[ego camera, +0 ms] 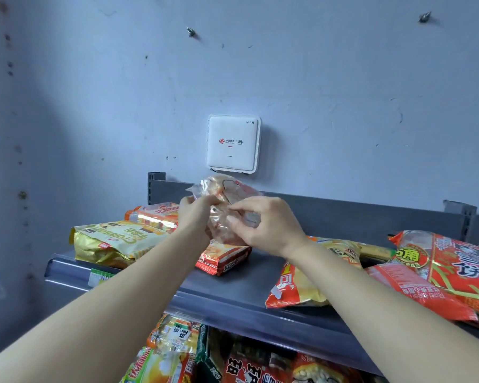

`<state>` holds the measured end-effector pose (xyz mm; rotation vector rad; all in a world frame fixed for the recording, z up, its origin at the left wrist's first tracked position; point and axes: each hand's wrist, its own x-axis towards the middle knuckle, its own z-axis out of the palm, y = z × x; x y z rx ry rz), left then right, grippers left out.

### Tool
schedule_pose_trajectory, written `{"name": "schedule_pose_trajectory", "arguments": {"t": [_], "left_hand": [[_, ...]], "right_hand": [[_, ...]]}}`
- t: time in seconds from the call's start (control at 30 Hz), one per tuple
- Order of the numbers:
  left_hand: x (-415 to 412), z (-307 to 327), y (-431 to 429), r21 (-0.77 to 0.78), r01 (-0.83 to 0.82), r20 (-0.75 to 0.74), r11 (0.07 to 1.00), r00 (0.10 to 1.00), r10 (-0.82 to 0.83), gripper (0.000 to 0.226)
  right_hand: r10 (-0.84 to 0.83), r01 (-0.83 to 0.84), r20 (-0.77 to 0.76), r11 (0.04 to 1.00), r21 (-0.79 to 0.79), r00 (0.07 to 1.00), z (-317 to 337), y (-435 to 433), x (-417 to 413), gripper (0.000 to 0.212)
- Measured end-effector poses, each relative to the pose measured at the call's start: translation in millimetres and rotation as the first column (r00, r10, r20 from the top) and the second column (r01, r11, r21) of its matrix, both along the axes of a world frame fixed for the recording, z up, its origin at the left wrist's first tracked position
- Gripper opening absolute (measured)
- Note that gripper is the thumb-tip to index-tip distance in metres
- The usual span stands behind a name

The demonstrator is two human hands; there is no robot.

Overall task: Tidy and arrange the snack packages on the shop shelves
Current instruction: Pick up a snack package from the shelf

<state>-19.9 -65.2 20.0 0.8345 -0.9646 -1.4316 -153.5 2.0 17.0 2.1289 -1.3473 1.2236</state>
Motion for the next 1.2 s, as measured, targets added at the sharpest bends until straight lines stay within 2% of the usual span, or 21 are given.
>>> {"name": "schedule_pose_trajectory", "arguments": {"t": [0.07,0.1,0.17,0.23,0.33,0.4,0.5,0.57,0.6,0.67,0.77,0.87,0.93,1.0,1.07,1.13,1.2], "left_hand": [[8,-5,-2,-0.082,-0.089,0.069,0.993,0.993,0.094,0.031],[13,-6,-4,-0.111,-0.137,0.091,0.984,0.985,0.147,0.026],[20,-8,-10,-0.137,-0.179,0.112,0.974,0.974,0.195,0.019],[25,-3,-10,-0.134,-0.122,0.171,0.983,0.975,0.144,0.009],[25,5,-1,-0.153,0.061,0.295,0.986,0.955,-0.014,0.067],[18,9,6,-0.235,0.169,0.388,0.957,0.919,-0.067,0.091],[14,8,9,-0.28,0.259,0.55,0.924,0.833,-0.066,0.113],[15,1,7,-0.248,0.239,0.675,0.939,0.738,-0.01,0.106],[16,-3,6,-0.26,0.201,0.686,0.944,0.727,0.034,0.095],[19,-10,1,-0.304,0.09,0.577,0.948,0.809,0.108,0.072],[24,-9,-6,-0.264,0.01,0.313,0.965,0.947,0.076,0.066],[41,3,-9,-0.274,0.025,0.166,0.961,0.986,0.021,0.051],[54,13,-9,-0.291,0.04,0.085,0.956,0.996,-0.016,0.042],[68,20,-12,-0.28,0.03,-0.03,0.96,0.999,-0.04,0.038],[79,24,-17,-0.251,0.042,-0.103,0.967,0.992,-0.069,0.034],[90,24,-23,-0.234,0.1,-0.159,0.967,0.977,-0.139,0.038],[98,23,-28,-0.232,0.136,-0.176,0.963,0.968,-0.178,0.046]], "right_hand": [[-0.01,-0.038,0.248,0.982,0.187,0.969,10,-2,-2,0.012],[-0.041,-0.044,0.324,0.967,0.251,0.945,13,-4,-6,0.01],[-0.094,-0.011,0.294,0.942,0.334,0.951,14,-9,-15,0.011],[-0.117,0.016,0.213,0.905,0.425,0.97,10,-11,-19,0.012],[-0.11,0.014,0.186,0.892,0.452,0.976,5,-10,-13,0.013],[-0.109,0.025,0.17,0.902,0.431,0.979,5,-11,-12,0.015],[-0.116,0.038,0.157,0.904,0.425,0.981,3,-13,-16,0.019],[-0.106,0.002,0.188,0.877,0.48,0.976,1,-13,-20,0.02],[-0.118,0.003,0.2,0.868,0.497,0.973,0,-14,-21,0.022],[-0.172,0.033,0.248,0.875,0.482,0.953,-1,-16,-25,0.023],[-0.303,0.123,0.331,0.874,0.471,0.894,0,-20,-34,0.025],[-0.37,0.192,0.439,0.897,0.398,0.819,3,-21,-44,0.033],[-0.368,0.204,0.536,0.918,0.341,0.76,5,-20,-49,0.054],[-0.332,0.085,0.665,0.923,0.376,0.669,7,-22,-53,0.081],[-0.242,-0.218,0.8,0.882,0.417,0.55,7,-22,-55,0.097],[-0.156,-0.469,0.856,0.781,0.413,0.493,5,-23,-55,0.088],[-0.07,-0.546,0.884,0.763,0.346,0.462,5,-22,-48,0.069]]}}
